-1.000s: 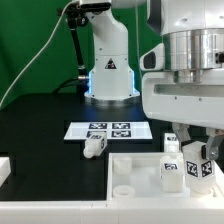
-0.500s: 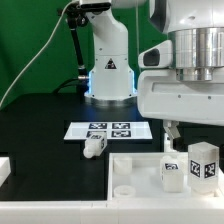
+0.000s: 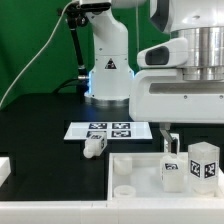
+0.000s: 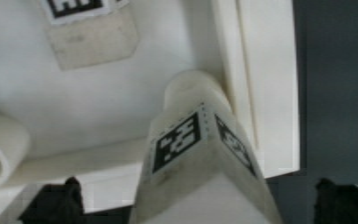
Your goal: Assemble one leg
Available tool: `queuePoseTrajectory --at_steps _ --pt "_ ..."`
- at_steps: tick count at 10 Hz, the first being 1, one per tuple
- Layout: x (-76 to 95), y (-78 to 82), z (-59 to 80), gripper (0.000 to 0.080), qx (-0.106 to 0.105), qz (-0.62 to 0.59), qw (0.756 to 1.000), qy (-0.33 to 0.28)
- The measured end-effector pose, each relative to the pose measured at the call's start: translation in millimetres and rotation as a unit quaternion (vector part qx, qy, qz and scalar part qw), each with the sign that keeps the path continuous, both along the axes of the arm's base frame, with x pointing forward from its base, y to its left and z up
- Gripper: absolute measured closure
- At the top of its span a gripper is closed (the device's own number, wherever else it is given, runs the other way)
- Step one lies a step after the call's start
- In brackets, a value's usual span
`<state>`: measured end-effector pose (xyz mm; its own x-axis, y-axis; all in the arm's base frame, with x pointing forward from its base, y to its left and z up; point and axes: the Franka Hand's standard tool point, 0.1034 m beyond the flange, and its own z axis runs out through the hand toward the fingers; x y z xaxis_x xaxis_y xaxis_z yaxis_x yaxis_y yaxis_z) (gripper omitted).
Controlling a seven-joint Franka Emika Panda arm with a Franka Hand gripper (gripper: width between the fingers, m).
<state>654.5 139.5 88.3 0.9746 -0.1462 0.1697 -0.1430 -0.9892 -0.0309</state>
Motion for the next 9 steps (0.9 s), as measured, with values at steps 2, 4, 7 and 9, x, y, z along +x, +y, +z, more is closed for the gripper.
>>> queuePoseTrajectory --at_steps 2,4,7,9 --pt "1.3 3.1 -0.4 0.0151 -0.017 0.075 0.997 0.003" --pt "1.3 5.7 -1.1 0.0151 -0.041 0.162 0.986 0.002" --pt "2.1 2.6 -0.9 0.0291 -0.051 0.199 0.979 0.003" --pt "2.2 2.6 -0.8 0.0515 -0.051 0.198 0.979 0.002"
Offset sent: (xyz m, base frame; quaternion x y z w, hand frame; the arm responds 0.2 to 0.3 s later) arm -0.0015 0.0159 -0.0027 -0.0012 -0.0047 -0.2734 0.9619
